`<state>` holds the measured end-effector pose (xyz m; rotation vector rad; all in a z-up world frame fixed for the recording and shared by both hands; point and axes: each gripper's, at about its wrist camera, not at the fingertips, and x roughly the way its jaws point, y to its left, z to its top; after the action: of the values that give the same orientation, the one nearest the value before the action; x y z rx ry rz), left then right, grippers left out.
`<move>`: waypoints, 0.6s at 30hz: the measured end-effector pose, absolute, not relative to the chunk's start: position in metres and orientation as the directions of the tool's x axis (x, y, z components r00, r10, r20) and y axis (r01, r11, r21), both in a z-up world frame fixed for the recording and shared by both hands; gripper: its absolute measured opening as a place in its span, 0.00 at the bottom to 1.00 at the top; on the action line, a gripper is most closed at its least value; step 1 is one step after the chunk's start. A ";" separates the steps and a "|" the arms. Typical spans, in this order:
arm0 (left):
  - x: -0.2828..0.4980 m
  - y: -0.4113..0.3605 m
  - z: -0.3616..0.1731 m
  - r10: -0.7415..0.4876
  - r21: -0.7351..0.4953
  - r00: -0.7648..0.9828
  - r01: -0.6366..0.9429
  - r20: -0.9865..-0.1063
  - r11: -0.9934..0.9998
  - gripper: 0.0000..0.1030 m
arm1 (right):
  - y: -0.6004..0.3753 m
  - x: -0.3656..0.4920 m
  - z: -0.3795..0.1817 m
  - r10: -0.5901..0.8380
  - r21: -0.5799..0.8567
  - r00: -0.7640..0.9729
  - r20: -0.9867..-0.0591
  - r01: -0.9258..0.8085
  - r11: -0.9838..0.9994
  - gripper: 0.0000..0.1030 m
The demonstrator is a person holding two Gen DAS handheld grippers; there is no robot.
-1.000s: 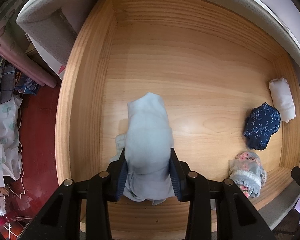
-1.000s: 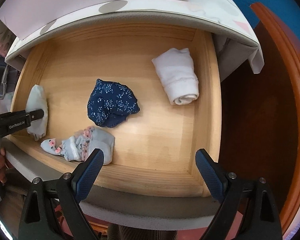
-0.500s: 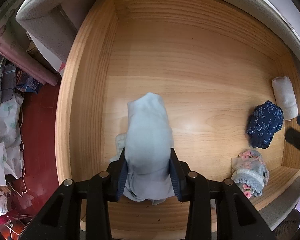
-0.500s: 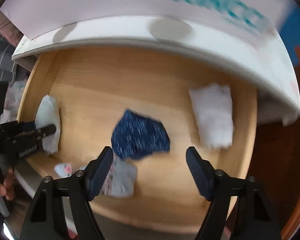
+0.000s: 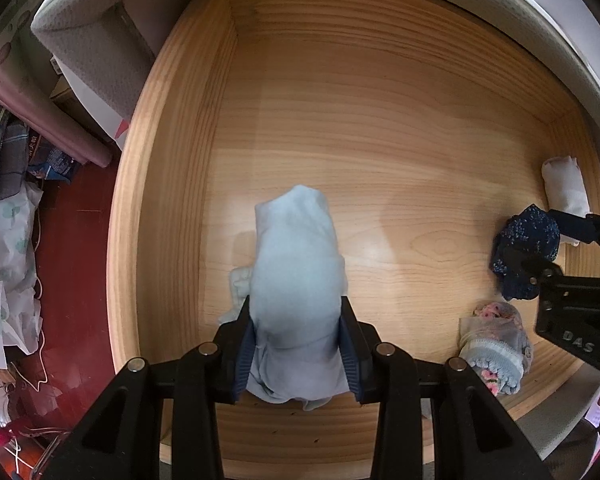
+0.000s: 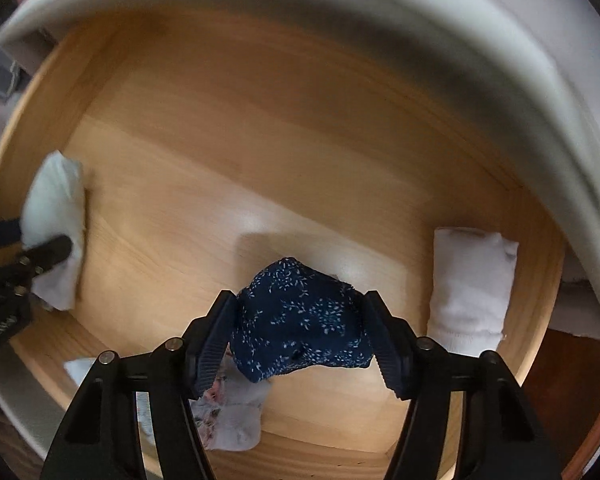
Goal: Take underwear out of drawer
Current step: 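Lift the navy floral garment slightly with the right gripper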
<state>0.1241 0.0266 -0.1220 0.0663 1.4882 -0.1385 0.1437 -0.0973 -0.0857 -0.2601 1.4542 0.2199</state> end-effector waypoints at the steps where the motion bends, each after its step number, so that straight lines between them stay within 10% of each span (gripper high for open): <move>1: 0.124 0.027 -0.122 -0.052 -0.042 0.076 0.133 -0.996 0.990 0.36 | -0.096 0.144 -0.089 -0.019 -0.047 0.094 -0.995 -0.308 0.950 0.59; 18: 0.125 0.027 -0.124 -0.054 -0.044 0.075 0.134 -0.996 0.990 0.36 | -0.109 0.132 -0.108 -0.026 -0.009 -0.061 -0.998 -0.263 0.965 0.43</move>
<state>0.1254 0.0269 -0.1235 0.0645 1.4894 -0.1409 0.1323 -0.1091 -0.1076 -0.2247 1.6250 0.1962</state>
